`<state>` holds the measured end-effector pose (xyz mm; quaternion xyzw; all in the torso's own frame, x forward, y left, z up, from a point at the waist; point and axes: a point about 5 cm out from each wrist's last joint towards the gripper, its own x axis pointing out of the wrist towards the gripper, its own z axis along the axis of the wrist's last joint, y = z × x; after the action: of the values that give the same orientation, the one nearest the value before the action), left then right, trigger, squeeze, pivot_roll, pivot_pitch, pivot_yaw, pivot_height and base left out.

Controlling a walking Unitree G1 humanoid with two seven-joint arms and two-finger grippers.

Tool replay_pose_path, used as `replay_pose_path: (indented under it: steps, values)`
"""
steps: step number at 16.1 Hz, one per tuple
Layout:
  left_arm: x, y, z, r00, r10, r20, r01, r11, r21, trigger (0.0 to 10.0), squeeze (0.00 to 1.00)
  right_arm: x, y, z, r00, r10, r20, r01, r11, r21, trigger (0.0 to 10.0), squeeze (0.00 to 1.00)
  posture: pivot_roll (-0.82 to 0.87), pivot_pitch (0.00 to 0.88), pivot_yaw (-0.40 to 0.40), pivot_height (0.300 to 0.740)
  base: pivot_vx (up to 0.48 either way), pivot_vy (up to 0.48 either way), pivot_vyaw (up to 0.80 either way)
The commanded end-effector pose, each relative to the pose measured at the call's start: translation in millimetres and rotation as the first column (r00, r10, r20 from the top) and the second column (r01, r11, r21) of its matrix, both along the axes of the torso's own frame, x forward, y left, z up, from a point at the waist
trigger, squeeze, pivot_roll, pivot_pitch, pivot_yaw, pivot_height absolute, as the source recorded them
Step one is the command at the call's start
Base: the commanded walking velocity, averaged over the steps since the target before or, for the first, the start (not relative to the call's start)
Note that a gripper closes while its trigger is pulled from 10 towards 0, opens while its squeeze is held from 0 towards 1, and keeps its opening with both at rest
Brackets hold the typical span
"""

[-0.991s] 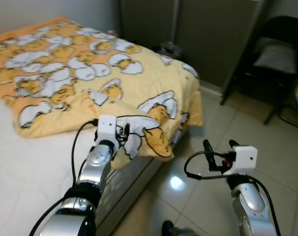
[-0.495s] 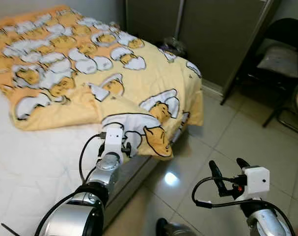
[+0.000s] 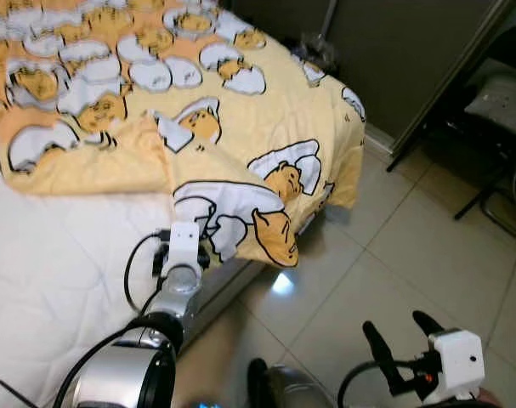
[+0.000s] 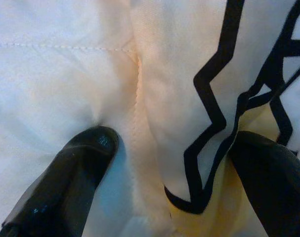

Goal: Clean up the room

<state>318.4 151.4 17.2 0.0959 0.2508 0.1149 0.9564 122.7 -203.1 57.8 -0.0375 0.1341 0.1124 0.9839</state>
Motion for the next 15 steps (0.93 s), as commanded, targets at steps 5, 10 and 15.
replay_pose_path:
  steps: [5,10,15]
  values:
    - [-5.0,-29.5,-7.1,0.999,-0.038,-0.019,0.033,0.977,-0.209,0.0,0.0,-17.7,-15.0,-20.0,0.995,-0.003,-0.1,0.001,1.0,-0.016,10.0,0.0,-0.42,0.211,-0.152,0.74,0.0,0.0,0.0]
    - [-9.8,-50.3,-11.9,0.985,-0.172,-0.02,0.151,0.909,-0.388,0.0,0.0,-16.1,-14.1,-10.4,0.998,0.001,-0.07,-0.002,1.0,-0.014,10.0,0.0,-0.41,0.209,-0.142,0.74,0.0,0.0,0.0]
    - [-6.8,-47.0,-9.9,0.997,-0.08,-0.02,0.057,0.841,-0.538,0.0,0.0,0.2,2.0,2.7,0.999,0.017,-0.039,-0.017,1.0,-0.001,10.0,0.0,-0.4,0.205,-0.133,0.74,0.0,0.0,0.0]
